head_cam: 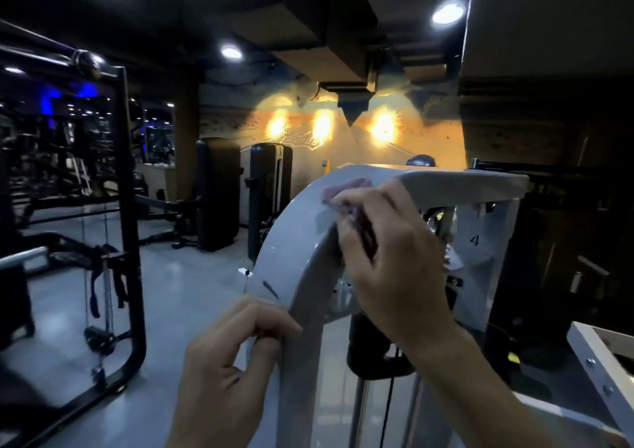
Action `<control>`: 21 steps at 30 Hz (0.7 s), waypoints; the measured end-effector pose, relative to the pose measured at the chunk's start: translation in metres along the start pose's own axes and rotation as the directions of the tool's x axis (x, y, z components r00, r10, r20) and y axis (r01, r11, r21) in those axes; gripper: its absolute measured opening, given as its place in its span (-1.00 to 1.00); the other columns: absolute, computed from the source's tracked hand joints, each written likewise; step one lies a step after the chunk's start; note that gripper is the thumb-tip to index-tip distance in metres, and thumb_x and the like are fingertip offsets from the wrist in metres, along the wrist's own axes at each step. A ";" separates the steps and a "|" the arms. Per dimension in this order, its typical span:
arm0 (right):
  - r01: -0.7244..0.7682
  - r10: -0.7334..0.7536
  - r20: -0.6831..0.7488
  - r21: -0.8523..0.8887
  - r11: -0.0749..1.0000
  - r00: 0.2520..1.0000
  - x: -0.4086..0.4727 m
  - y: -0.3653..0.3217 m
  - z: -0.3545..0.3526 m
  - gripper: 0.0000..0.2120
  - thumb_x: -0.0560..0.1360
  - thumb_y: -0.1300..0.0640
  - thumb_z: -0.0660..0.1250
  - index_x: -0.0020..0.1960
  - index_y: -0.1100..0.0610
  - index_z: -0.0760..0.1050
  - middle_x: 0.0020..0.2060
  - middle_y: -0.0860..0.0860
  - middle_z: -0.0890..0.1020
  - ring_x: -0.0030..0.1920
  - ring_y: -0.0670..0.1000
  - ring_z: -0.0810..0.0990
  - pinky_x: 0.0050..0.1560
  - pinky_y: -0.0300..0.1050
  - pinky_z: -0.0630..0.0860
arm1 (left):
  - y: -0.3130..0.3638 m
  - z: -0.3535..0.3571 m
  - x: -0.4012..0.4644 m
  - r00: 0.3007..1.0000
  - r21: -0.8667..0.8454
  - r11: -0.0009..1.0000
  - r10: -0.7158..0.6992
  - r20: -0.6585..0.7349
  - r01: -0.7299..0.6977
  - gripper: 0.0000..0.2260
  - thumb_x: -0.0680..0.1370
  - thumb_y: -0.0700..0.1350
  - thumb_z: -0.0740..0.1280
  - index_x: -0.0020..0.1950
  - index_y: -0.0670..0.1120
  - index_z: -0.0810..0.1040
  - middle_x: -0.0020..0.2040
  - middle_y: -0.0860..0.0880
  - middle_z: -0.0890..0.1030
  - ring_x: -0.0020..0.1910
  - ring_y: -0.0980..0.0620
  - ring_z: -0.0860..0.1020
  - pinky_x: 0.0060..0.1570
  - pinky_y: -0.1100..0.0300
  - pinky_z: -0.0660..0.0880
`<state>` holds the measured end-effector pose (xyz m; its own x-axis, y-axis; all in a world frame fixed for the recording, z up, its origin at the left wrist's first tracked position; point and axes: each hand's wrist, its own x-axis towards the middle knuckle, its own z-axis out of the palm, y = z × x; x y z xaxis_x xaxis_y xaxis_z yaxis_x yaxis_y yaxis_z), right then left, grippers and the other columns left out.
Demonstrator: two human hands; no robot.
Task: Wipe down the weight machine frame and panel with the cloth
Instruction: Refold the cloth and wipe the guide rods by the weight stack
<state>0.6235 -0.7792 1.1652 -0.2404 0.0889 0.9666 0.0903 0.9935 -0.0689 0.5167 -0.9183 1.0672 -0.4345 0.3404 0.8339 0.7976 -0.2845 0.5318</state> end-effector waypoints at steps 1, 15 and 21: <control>0.076 -0.076 0.056 0.002 0.997 0.996 -0.004 -0.004 0.001 -0.88 0.61 0.21 0.36 0.12 0.17 0.61 -0.03 0.03 0.52 -0.05 0.01 0.50 0.00 -0.13 0.47 | 0.005 -0.002 -0.002 1.000 0.007 1.000 0.027 -0.003 -0.027 -0.81 0.51 -0.10 0.24 -0.14 0.11 0.63 -0.13 0.12 0.64 -0.12 0.07 0.63 -0.16 0.23 0.52; 0.106 -0.060 0.158 -0.301 0.948 0.986 -0.019 -0.049 0.017 -0.92 0.55 0.15 0.43 0.02 0.09 0.69 -0.02 -0.02 0.52 0.10 0.06 0.38 0.12 -0.07 0.24 | -0.037 -0.037 -0.004 1.000 -0.033 0.999 0.021 -0.003 -0.021 -0.80 0.50 -0.19 0.25 -0.17 0.01 0.64 -0.14 0.10 0.65 -0.15 0.04 0.65 -0.21 0.20 0.54; 0.201 -0.091 0.220 -0.552 0.809 0.971 -0.022 -0.066 0.062 -0.85 0.49 0.17 0.52 0.02 -0.01 0.69 -0.05 -0.07 0.60 0.08 0.08 0.45 0.10 0.01 0.21 | -0.084 -0.072 0.012 0.994 -0.123 0.992 0.031 0.100 -0.019 -0.81 0.53 -0.17 0.25 -0.15 0.01 0.64 -0.14 0.09 0.65 -0.12 0.02 0.65 -0.21 0.14 0.54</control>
<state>0.5632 -0.8419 1.1336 -0.4547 0.0118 0.8906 0.5585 0.7827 0.2747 0.4140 -0.9553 1.0427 -0.3651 0.4195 0.8311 0.7483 -0.3988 0.5301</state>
